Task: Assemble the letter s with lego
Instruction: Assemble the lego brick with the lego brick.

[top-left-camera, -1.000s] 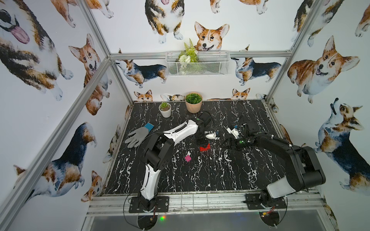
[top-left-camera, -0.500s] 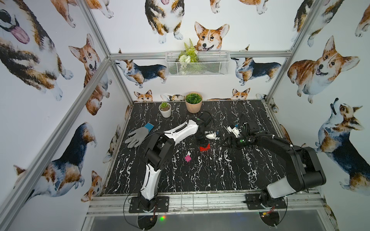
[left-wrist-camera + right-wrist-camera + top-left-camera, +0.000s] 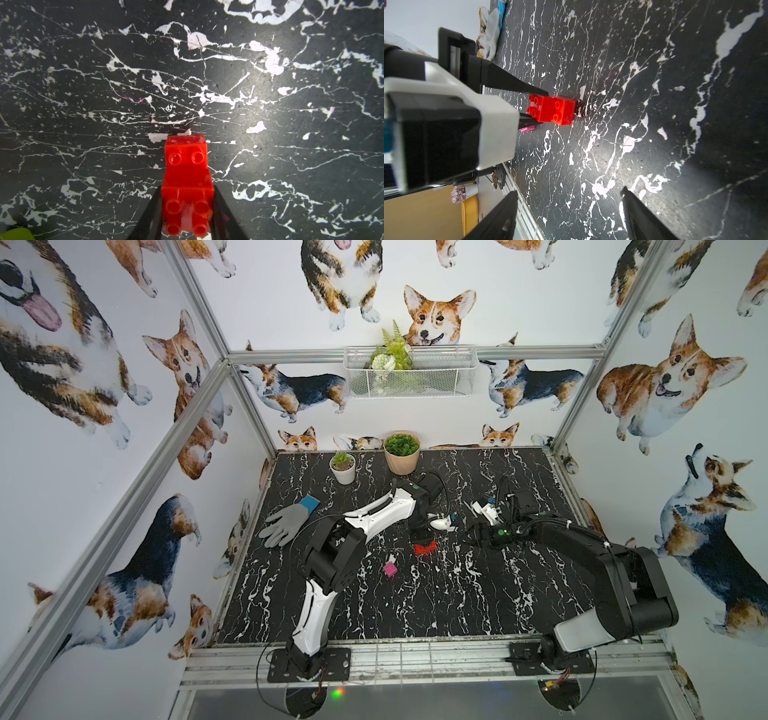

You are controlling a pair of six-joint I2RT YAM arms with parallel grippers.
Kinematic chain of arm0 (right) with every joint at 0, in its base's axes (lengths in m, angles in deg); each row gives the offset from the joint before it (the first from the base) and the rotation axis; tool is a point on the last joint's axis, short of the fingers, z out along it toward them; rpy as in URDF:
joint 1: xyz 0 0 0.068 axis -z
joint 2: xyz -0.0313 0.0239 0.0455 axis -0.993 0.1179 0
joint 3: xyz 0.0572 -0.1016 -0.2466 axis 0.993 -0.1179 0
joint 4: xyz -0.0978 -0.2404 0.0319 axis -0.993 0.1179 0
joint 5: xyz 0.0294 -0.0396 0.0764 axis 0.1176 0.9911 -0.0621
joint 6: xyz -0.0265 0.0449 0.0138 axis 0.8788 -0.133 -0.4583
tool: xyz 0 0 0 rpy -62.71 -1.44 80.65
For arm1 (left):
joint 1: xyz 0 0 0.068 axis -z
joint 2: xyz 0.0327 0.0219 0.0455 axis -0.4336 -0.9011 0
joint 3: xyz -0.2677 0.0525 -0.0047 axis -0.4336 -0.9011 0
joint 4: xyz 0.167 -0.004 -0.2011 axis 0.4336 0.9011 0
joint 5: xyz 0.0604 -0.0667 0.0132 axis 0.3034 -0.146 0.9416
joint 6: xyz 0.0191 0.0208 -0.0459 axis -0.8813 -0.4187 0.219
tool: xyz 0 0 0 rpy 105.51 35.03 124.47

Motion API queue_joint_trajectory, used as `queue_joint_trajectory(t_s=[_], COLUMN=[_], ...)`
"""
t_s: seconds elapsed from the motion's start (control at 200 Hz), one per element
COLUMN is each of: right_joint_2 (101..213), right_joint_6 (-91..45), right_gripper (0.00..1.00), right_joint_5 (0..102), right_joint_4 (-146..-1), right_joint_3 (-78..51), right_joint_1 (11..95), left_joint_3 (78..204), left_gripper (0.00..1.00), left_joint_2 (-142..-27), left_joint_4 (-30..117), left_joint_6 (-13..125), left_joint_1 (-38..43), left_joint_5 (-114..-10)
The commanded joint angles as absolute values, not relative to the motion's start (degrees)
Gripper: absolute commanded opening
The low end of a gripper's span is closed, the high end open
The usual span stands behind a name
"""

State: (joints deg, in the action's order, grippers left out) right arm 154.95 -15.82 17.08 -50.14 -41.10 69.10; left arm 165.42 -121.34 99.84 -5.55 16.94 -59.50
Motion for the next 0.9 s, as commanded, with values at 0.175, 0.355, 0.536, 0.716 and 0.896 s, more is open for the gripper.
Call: queue_joint_trajectory(t_s=[0.175,0.355,0.536,0.716,0.896], right_joint_2=[154.61,154.54,154.54,154.62,154.73], right_joint_6=[-14.07,-13.58,-13.73,-13.49,-13.26], right_gripper=[0.80,0.80,0.80,0.80,0.80], right_joint_5=[17.71,18.09,18.13,18.28,18.43], right_joint_4=[-48.36,-47.83,-47.92,-47.74,-47.35], right_joint_3=[-40.38,-40.29,-40.55,-40.55,-40.20], right_joint_1=[69.17,69.17,69.25,69.26,69.26], left_joint_3=[167.24,167.41,167.08,167.15,168.27], left_gripper=[0.21,0.20,0.20,0.20,0.20], left_joint_2=[-123.63,-124.27,-124.93,-123.72,-123.53], left_joint_4=[105.07,105.40,105.67,105.66,106.79], left_joint_6=[-6.02,-6.23,-5.97,-6.08,-5.93], left_joint_1=[17.64,17.86,17.88,17.70,17.51], left_joint_5=[-56.54,-56.65,-56.83,-56.46,-55.87])
